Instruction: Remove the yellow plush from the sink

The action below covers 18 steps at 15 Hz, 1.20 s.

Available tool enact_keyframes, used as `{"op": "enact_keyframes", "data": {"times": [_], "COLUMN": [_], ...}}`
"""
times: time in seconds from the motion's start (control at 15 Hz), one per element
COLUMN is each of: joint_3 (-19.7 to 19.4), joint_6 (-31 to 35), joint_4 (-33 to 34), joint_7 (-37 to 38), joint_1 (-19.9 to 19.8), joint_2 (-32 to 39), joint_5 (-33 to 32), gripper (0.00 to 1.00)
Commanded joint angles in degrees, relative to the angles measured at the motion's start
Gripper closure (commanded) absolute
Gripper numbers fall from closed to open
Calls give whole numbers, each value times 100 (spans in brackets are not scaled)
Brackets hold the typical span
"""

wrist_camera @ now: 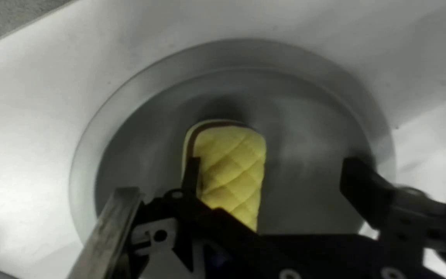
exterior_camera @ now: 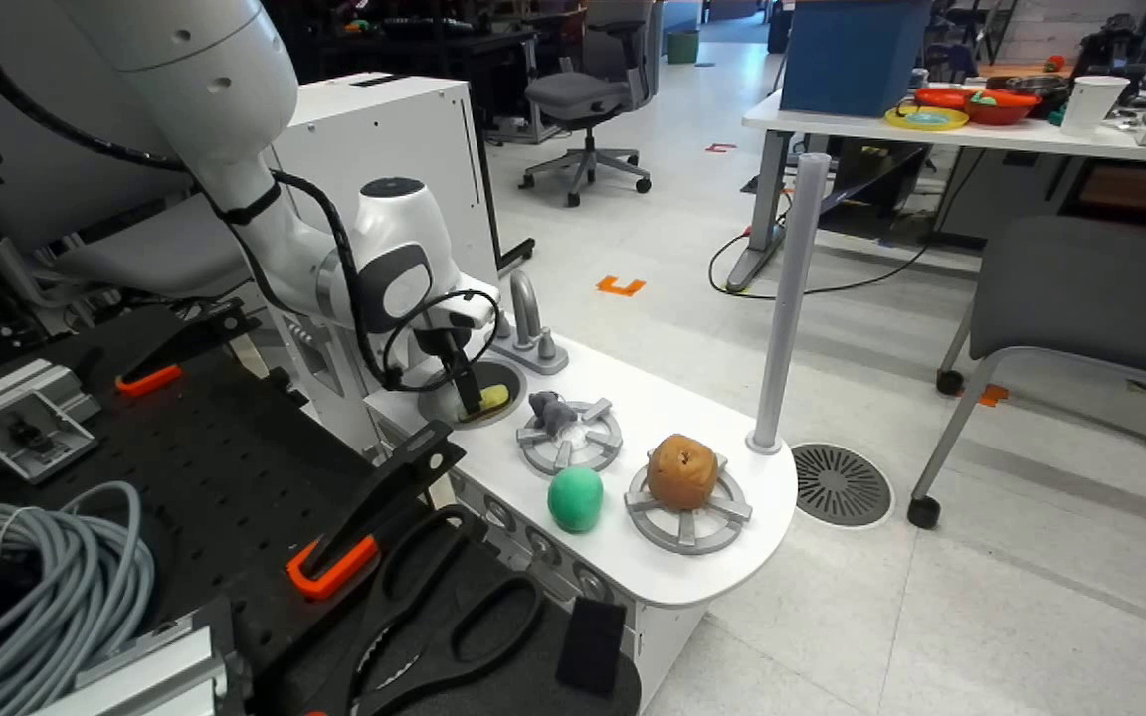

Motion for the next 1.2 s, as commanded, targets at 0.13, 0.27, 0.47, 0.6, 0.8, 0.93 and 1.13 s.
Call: {"op": "enact_keyframes", "data": {"times": [0.13,0.27,0.47,0.6,0.8,0.93,1.13], "joint_3": [-570,-698,-621,-459,216,555,576], "joint_6": [25,4,-144,-297,-646,-798,-972], "joint_4": [-179,-253,-207,-136,-320,-703,-1303], "joint_7": [140,178,137,40,-386,-628,-597], "joint_1": [278,304,270,206,-186,-425,-638], "joint_2": [1,2,0,-11,-333,-711,-1239], "joint_5": [219,232,220,203,59,102,164], "gripper": [55,69,91,99,100,97,97]}}
